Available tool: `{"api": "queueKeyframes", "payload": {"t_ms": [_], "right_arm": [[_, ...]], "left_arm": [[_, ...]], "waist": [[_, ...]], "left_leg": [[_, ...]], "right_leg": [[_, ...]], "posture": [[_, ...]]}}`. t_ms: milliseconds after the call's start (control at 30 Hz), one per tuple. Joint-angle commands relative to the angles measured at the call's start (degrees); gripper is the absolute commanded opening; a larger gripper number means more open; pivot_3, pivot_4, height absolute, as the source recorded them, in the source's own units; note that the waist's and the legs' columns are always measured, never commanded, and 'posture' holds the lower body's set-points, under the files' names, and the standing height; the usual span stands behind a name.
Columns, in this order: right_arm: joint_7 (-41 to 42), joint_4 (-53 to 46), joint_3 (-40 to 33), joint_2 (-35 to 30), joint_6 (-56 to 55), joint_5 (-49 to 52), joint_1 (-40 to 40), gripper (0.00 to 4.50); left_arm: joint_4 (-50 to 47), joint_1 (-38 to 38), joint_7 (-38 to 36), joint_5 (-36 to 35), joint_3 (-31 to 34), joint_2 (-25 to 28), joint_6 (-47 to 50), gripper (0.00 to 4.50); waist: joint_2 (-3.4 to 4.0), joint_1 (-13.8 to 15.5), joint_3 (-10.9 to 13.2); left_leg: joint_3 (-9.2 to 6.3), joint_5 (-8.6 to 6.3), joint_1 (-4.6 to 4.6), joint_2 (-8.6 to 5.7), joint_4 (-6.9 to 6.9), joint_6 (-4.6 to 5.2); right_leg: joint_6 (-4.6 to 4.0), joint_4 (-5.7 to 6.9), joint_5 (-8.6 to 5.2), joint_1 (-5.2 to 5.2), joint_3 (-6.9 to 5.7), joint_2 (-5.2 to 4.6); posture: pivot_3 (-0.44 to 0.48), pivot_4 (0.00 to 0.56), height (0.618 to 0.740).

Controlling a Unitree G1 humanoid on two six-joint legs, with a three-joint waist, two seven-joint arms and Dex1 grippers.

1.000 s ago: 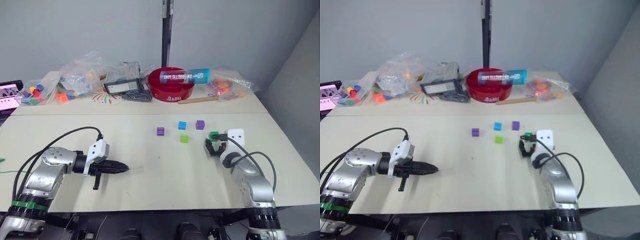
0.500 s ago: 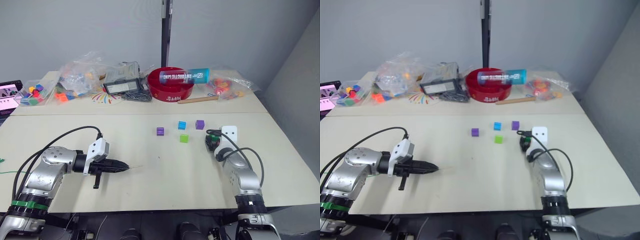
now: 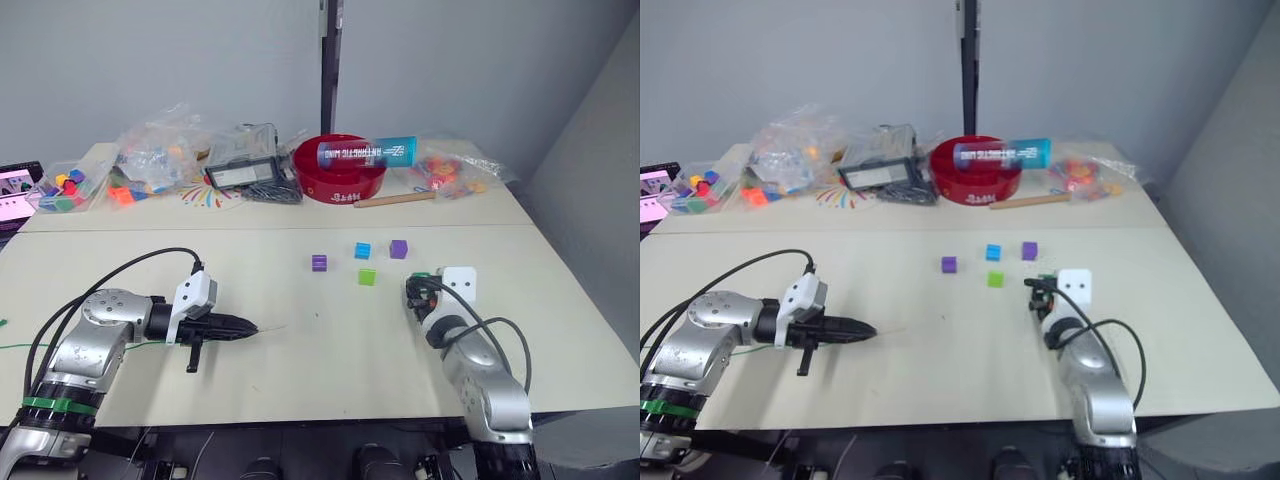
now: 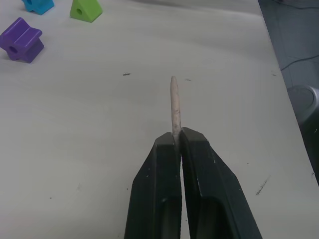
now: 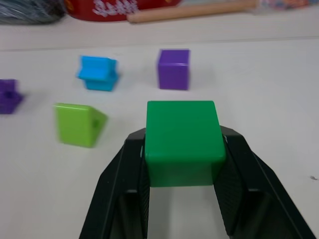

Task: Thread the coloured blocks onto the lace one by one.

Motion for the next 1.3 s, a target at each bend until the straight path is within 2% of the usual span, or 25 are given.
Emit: {"api": "queueKeyframes", "payload": {"t_ms": [33, 133, 333, 467, 567, 667, 1000, 1200, 1267, 1300], "right_arm": [[0.11, -13.27, 7.14, -0.13, 6.27, 2.35, 5.46, 1.18], [-0.35, -20.75, 13.19, -0.14, 10.85, 3.73, 13.94, 1.18], [0.85, -19.80, 11.36, -0.74, 13.56, 4.77, 15.20, 1.18], [4.05, -17.47, 11.77, 0.95, 15.86, 9.96, 16.21, 1.18], [7.30, -9.29, 15.48, -3.48, 9.51, 4.62, 10.89, 1.18], [8.36, -6.78, 16.73, -4.50, 6.66, 3.68, 9.62, 1.18], [7.95, 2.10, 19.11, -2.24, 0.63, 0.25, 9.83, 1.18], [8.46, 2.49, 19.15, -2.06, -0.56, -0.09, 11.07, 1.18], [9.25, 1.19, 18.92, -2.34, -1.36, 0.48, 11.85, 2.23], [9.76, 0.51, 18.64, -2.45, -1.58, 0.97, 12.12, 2.49]], "left_arm": [[0.49, -1.45, -0.62, -0.03, 0.41, 0.18, -1.30, 0.00], [1.62, -2.47, -1.34, 0.29, -0.26, -0.01, -1.53, 0.00], [2.26, -3.04, -2.17, 0.62, -0.46, -0.18, -1.88, 0.00], [2.57, -3.33, -2.72, 0.87, -0.53, -0.05, -2.13, 0.00], [3.38, -4.08, -3.42, 1.19, -0.72, 0.33, -2.15, 0.00], [3.54, -4.25, -3.62, 1.19, -0.81, 0.37, -2.19, 0.00], [4.63, -5.22, -3.90, 1.56, -1.40, -0.23, -2.32, 0.00], [5.14, -5.34, -4.00, 1.46, -1.70, -0.27, -2.84, 0.00], [5.48, -5.46, -4.05, 1.52, -1.82, -0.34, -3.13, 0.00], [5.58, -5.51, -4.09, 1.51, -1.85, -0.36, -3.18, 0.00]], "waist": [[0.00, -0.02, 0.00], [-0.02, 0.30, -0.01], [-0.08, 0.13, -0.01], [-0.08, 0.06, -0.01], [-0.13, -0.13, 0.02], [-0.15, 0.12, 0.01], [-0.25, -0.16, -0.05], [-0.28, -0.38, -0.07], [-0.28, -0.35, -0.07], [-0.28, -0.32, -0.07]], "left_leg": [[0.02, 0.00, 0.00, 0.00, 0.00, 0.00], [-0.13, -0.01, 0.00, -0.01, -0.02, 0.02], [-0.02, 0.01, 0.05, -0.01, 0.02, -0.03], [-0.08, 0.00, 0.05, 0.03, -0.01, 0.00], [-0.07, -0.01, 0.04, 0.04, -0.02, 0.02], [-0.05, -0.01, 0.07, 0.02, -0.01, 0.01], [-0.09, -0.01, 0.15, 0.05, -0.01, 0.01], [-0.09, -0.01, 0.19, 0.08, -0.01, 0.01], [-0.10, -0.01, 0.18, 0.08, -0.01, 0.01], [-0.10, -0.01, 0.18, 0.08, -0.01, 0.01]], "right_leg": [[0.00, -0.01, 0.00, 0.00, 0.01, 0.00], [-0.01, 0.03, -0.13, 0.05, -0.11, 0.00], [-0.02, -0.09, -0.15, 0.11, -0.05, -0.03], [-0.07, -0.02, -0.19, 0.07, -0.08, 0.04], [-0.09, 0.00, -0.20, 0.05, -0.07, 0.05], [-0.08, -0.06, -0.20, 0.10, -0.08, 0.02], [-0.07, 0.08, -0.21, 0.11, -0.09, 0.07], [-0.09, 0.12, -0.20, 0.13, -0.08, 0.11], [-0.10, 0.12, -0.20, 0.13, -0.08, 0.11], [-0.10, 0.12, -0.20, 0.13, -0.08, 0.10]], "posture": [[0.000, 0.150, 0.731], [0.000, 0.150, 0.731], [0.000, 0.150, 0.731], [0.000, 0.150, 0.731], [0.000, 0.150, 0.731], [0.000, 0.150, 0.731], [0.000, 0.150, 0.731], [0.000, 0.150, 0.731], [0.000, 0.150, 0.731], [0.000, 0.150, 0.731]]}}
